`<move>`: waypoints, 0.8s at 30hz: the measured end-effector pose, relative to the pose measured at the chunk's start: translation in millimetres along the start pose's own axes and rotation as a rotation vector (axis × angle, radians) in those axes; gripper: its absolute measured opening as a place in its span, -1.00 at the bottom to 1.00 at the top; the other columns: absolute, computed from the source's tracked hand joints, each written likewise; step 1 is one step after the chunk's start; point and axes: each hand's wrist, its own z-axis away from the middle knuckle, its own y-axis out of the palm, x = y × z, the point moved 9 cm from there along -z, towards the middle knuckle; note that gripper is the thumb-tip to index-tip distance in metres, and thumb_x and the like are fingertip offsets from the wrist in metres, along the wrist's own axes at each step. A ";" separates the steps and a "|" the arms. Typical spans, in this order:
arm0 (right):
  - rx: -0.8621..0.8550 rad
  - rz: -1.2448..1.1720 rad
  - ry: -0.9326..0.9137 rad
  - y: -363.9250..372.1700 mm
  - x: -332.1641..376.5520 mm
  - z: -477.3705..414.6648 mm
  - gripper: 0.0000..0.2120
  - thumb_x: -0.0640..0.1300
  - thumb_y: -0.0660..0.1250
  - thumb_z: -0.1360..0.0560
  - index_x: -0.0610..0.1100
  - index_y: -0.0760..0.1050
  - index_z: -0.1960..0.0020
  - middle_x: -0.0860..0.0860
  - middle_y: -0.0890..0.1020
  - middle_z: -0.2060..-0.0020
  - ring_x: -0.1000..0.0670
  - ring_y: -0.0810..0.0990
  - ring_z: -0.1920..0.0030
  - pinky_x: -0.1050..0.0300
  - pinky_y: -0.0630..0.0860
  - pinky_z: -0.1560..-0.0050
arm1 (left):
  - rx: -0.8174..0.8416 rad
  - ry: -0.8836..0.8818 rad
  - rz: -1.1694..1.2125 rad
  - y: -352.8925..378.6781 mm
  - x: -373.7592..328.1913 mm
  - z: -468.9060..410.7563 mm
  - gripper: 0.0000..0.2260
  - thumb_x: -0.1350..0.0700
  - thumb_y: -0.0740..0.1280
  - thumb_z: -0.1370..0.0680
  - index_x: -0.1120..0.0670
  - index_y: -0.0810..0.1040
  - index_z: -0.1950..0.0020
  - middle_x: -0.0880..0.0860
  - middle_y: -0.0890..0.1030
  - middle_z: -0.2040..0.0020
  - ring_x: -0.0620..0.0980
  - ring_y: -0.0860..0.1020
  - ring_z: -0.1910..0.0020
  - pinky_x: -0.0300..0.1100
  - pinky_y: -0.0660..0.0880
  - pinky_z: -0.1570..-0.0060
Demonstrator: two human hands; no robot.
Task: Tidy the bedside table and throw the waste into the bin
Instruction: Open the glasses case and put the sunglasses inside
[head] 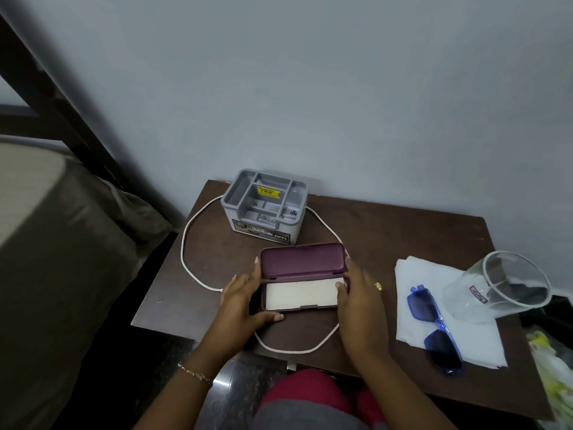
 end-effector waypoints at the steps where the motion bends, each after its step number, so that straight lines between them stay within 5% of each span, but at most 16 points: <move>1: -0.003 0.044 0.000 1.5 -2.3 0.0 -0.59 -0.27 0.25 -0.53 -0.16 0.38 -0.37 -0.11 0.54 -0.12 -0.12 0.53 -0.08 0.04 0.50 -0.02 | 0.017 -0.002 -0.003 -0.7 -0.4 -1.3 -0.01 -0.33 0.30 -0.18 0.01 0.08 -0.52 -0.22 0.39 0.04 -0.21 0.38 0.02 -0.01 0.33 -0.32; 9: 0.015 0.254 0.004 1.1 -3.7 -2.6 -0.60 -0.23 0.25 -0.53 -0.17 0.40 -0.36 -0.16 0.50 -0.09 -0.19 0.51 -0.03 -0.03 0.51 0.01 | 0.049 -0.033 -0.141 -6.4 2.3 -10.4 0.07 -0.42 0.26 -0.09 0.04 0.15 -0.50 -0.22 0.35 0.17 -0.18 0.36 0.13 -0.09 0.34 -0.20; 14: -0.071 0.130 0.005 -18.0 -0.5 1.3 -0.63 -0.15 0.23 -0.56 -0.12 0.40 -0.36 -0.14 0.54 -0.08 -0.19 0.52 -0.07 -0.10 0.48 -0.08 | 0.092 -0.178 -0.302 -15.2 -6.0 -5.4 0.12 -0.33 0.48 -0.15 0.01 0.00 -0.54 -0.11 0.43 -0.04 -0.04 0.35 -0.18 -0.14 0.20 -0.24; 19: -0.250 -0.467 0.343 -77.5 -31.4 46.0 -0.68 -0.11 0.23 -0.56 -0.10 0.43 -0.31 -0.01 0.57 -0.10 0.01 0.52 -0.11 0.24 0.39 -0.01 | -0.187 -0.154 -0.410 -38.4 -38.0 23.0 -0.31 -0.15 0.45 -0.37 -0.11 0.29 -0.44 -0.08 0.51 -0.10 0.02 0.35 -0.25 -0.04 0.17 -0.15; 22: -0.435 -0.632 0.515 -112.4 -64.1 82.3 -0.80 -0.23 0.30 -0.52 -0.12 0.51 -0.14 -0.06 0.61 0.04 0.07 0.59 0.07 0.44 0.48 0.18 | -0.311 0.044 -0.214 -22.9 -84.2 25.9 -0.65 -0.04 0.35 -0.42 -0.11 0.53 -0.21 -0.16 0.53 0.05 -0.03 0.48 -0.07 -0.10 0.32 -0.03; 24: -0.502 -0.651 0.557 -128.4 -87.2 97.2 -0.81 -0.31 0.34 -0.48 -0.10 0.52 -0.05 -0.10 0.62 0.09 0.29 0.59 0.21 0.55 0.46 0.20 | -0.232 0.133 -0.017 6.0 -117.3 10.5 -0.72 0.07 0.34 -0.46 -0.03 0.58 -0.17 -0.11 0.57 0.02 -0.07 0.52 -0.02 -0.28 0.39 -0.07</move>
